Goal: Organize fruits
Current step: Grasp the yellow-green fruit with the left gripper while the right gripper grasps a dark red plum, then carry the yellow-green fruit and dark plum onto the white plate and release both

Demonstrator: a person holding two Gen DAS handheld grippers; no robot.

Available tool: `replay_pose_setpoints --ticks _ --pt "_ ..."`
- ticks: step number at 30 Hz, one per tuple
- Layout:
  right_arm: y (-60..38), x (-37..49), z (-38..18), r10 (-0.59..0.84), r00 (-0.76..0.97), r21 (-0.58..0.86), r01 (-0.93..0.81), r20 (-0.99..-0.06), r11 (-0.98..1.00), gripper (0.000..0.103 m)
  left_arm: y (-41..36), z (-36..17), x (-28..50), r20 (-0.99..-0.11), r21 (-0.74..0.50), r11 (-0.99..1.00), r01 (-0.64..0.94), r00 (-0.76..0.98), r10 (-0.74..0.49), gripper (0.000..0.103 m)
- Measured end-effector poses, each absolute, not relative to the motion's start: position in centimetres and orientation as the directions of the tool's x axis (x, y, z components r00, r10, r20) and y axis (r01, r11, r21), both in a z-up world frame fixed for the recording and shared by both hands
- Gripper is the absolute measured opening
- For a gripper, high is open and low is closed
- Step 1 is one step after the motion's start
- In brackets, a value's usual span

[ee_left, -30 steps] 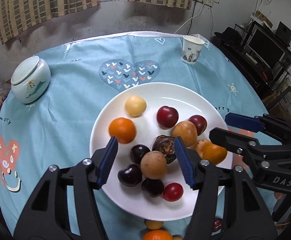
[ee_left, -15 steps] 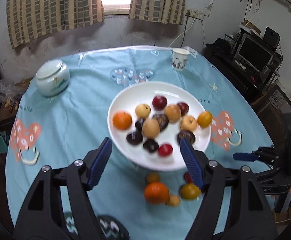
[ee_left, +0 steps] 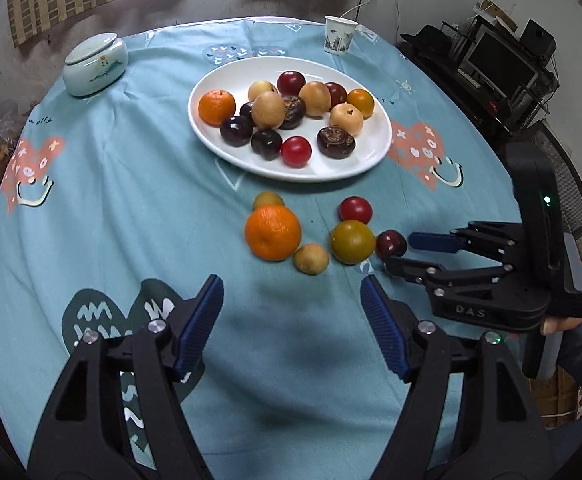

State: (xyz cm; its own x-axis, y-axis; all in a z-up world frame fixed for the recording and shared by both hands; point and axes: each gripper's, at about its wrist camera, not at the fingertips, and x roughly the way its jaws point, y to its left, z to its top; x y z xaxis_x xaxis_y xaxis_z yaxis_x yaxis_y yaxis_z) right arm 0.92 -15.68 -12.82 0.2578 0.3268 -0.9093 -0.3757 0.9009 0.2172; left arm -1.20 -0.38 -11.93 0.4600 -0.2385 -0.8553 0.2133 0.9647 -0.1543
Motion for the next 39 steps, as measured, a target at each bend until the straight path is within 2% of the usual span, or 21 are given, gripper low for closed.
replay_pose_setpoints --ticks 4,6,11,16,24,27,34,39 --pt "-14.8 1.7 -13.7 0.305 0.239 0.194 -0.395 -0.922 0.898 0.043 -0.5 -12.1 -1.3 -0.862 -0.159 0.967 0.199 0.450 -0.234 0.073" --pt "-14.7 1.7 -13.9 0.269 0.243 0.152 -0.410 -0.932 0.899 0.032 -0.9 -12.2 -1.2 -0.864 -0.161 0.966 0.202 0.444 -0.237 0.073" --pt "-16.0 1.4 -12.9 0.276 0.255 0.157 -0.406 -0.927 0.900 0.031 -3.8 -12.0 -0.3 -0.863 -0.156 0.949 0.274 0.429 -0.265 0.072" --pt "-18.8 0.5 -12.4 0.306 0.271 0.204 -0.345 -0.913 0.916 0.032 -8.3 -13.4 1.6 -0.879 -0.077 0.922 0.380 0.411 -0.242 0.070" --pt "-20.7 -0.6 -12.6 0.315 0.271 0.236 -0.287 -0.910 0.928 0.032 -10.2 -17.5 4.5 -0.920 -0.014 0.911 0.413 0.352 -0.174 0.048" --pt "-20.8 -0.7 -12.7 0.318 0.269 0.242 -0.279 -0.909 0.929 0.032 -10.2 -18.3 4.9 -0.924 -0.033 0.904 0.426 0.332 -0.190 0.044" --pt "-20.5 -0.8 -12.6 0.311 0.275 0.237 -0.271 -0.910 0.933 0.032 -10.1 -17.9 4.9 -0.919 -0.034 0.905 0.424 0.342 -0.195 0.043" --pt "-20.2 -1.3 -11.7 0.307 0.289 0.228 -0.277 -0.907 0.934 0.032 -10.4 -14.9 3.9 -0.893 -0.025 0.904 0.426 0.397 -0.211 0.043"
